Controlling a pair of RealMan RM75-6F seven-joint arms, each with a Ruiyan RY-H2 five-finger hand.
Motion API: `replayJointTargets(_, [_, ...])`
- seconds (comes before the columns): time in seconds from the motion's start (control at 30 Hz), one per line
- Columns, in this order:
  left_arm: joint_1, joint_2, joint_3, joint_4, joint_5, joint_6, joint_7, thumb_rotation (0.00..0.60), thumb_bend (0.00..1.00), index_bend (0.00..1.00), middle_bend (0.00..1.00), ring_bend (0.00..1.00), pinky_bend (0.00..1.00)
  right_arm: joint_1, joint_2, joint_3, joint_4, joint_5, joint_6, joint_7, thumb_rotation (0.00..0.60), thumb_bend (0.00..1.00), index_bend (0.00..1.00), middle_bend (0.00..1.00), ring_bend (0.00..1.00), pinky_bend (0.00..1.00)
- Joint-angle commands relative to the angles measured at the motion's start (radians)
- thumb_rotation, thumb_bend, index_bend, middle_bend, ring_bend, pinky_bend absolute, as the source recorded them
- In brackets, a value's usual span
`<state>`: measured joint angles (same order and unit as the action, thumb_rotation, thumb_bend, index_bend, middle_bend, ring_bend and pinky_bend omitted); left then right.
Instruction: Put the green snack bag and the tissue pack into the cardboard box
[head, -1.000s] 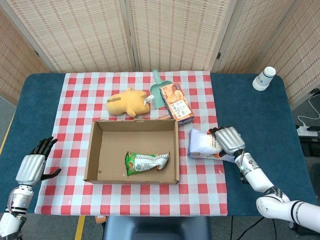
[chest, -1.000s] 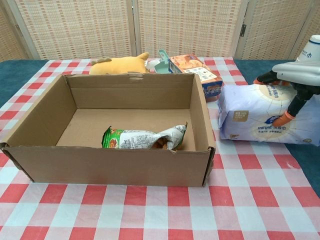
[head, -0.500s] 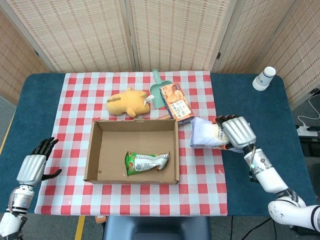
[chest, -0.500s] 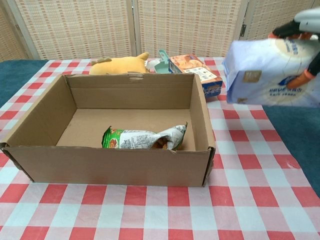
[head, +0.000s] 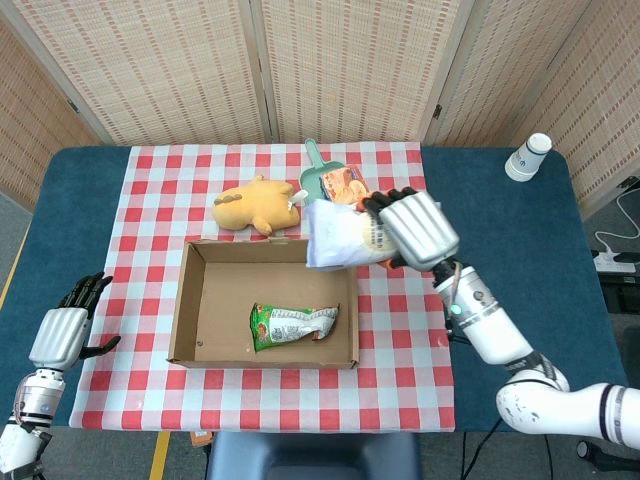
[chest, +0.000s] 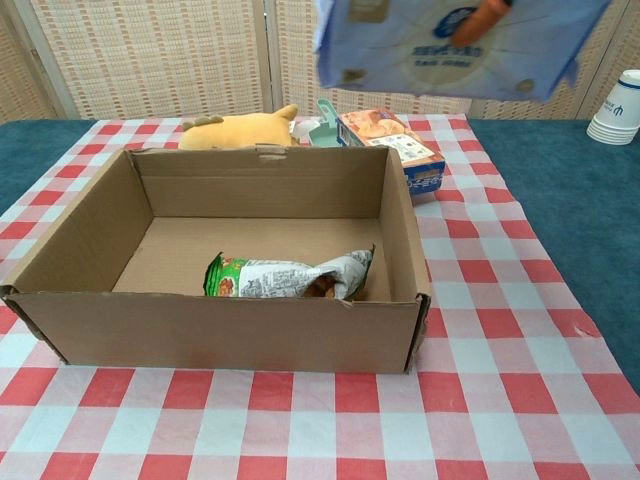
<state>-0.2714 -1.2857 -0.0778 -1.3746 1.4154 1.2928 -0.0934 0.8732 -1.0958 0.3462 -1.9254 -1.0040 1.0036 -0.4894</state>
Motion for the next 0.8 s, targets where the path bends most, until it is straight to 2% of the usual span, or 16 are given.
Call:
replayJointTargets(0.03, [0.002, 0.002, -0.003, 0.003, -0.003, 0.003, -0.004, 0.6, 0.19, 0.09, 0.01, 0.0, 0.22, 0.089, -0.147, 0.011, 0.07, 0.004, -0.029, -0.021, 0.6, 0.0, 0.58, 0.41, 0.4, 0.58])
replayJointTargets(0.17, [0.002, 0.001, -0.007, 0.007, -0.009, 0.002, -0.004, 0.6, 0.19, 0.09, 0.01, 0.0, 0.22, 0.146, -0.284, -0.002, 0.165, -0.049, -0.029, -0.006, 0.6, 0.0, 0.58, 0.41, 0.4, 0.58])
replayJointTargets(0.33, [0.003, -0.007, -0.008, 0.015, -0.008, 0.01, 0.013, 0.6, 0.19, 0.09, 0.01, 0.0, 0.22, 0.215, -0.441, 0.001, 0.266, -0.057, -0.036, 0.01, 0.6, 0.0, 0.57, 0.41, 0.4, 0.58])
replayJointTargets(0.53, [0.007, -0.014, -0.015, 0.024, -0.015, 0.024, 0.025, 0.6, 0.19, 0.09, 0.01, 0.0, 0.22, 0.259, -0.554, -0.015, 0.335, -0.016, -0.047, -0.011, 0.6, 0.0, 0.56, 0.41, 0.4, 0.58])
replayJointTargets(0.6, [0.007, -0.014, -0.016, 0.025, -0.015, 0.025, 0.025, 0.6, 0.19, 0.09, 0.01, 0.0, 0.22, 0.264, -0.57, -0.028, 0.35, 0.0, -0.055, -0.023, 0.6, 0.0, 0.5, 0.41, 0.38, 0.57])
replayJointTargets(0.67, [0.008, -0.014, -0.016, 0.026, -0.014, 0.026, 0.022, 0.6, 0.19, 0.09, 0.01, 0.0, 0.22, 0.27, -0.569, -0.038, 0.349, 0.078, -0.088, -0.053, 0.6, 0.0, 0.35, 0.36, 0.27, 0.42])
replayJointTargets(0.7, [0.008, -0.013, -0.016, 0.025, -0.014, 0.026, 0.02, 0.6, 0.19, 0.09, 0.01, 0.0, 0.22, 0.276, -0.561, -0.039, 0.34, 0.127, -0.107, -0.069, 0.6, 0.0, 0.24, 0.3, 0.16, 0.26])
replayJointTargets(0.73, [0.009, -0.013, -0.017, 0.025, -0.014, 0.027, 0.019, 0.6, 0.19, 0.09, 0.01, 0.0, 0.22, 0.287, -0.548, -0.04, 0.331, 0.184, -0.121, -0.097, 0.6, 0.0, 0.12, 0.19, 0.06, 0.09])
replayJointTargets(0.77, [0.009, -0.012, -0.017, 0.025, -0.013, 0.028, 0.017, 0.6, 0.19, 0.09, 0.01, 0.0, 0.22, 0.293, -0.542, -0.037, 0.327, 0.211, -0.118, -0.114, 0.6, 0.0, 0.06, 0.11, 0.01, 0.01])
replayJointTargets(0.8, [0.009, -0.011, -0.018, 0.025, -0.013, 0.029, 0.015, 0.6, 0.19, 0.09, 0.01, 0.0, 0.22, 0.297, -0.539, -0.033, 0.324, 0.226, -0.111, -0.121, 0.6, 0.0, 0.03, 0.06, 0.0, 0.0])
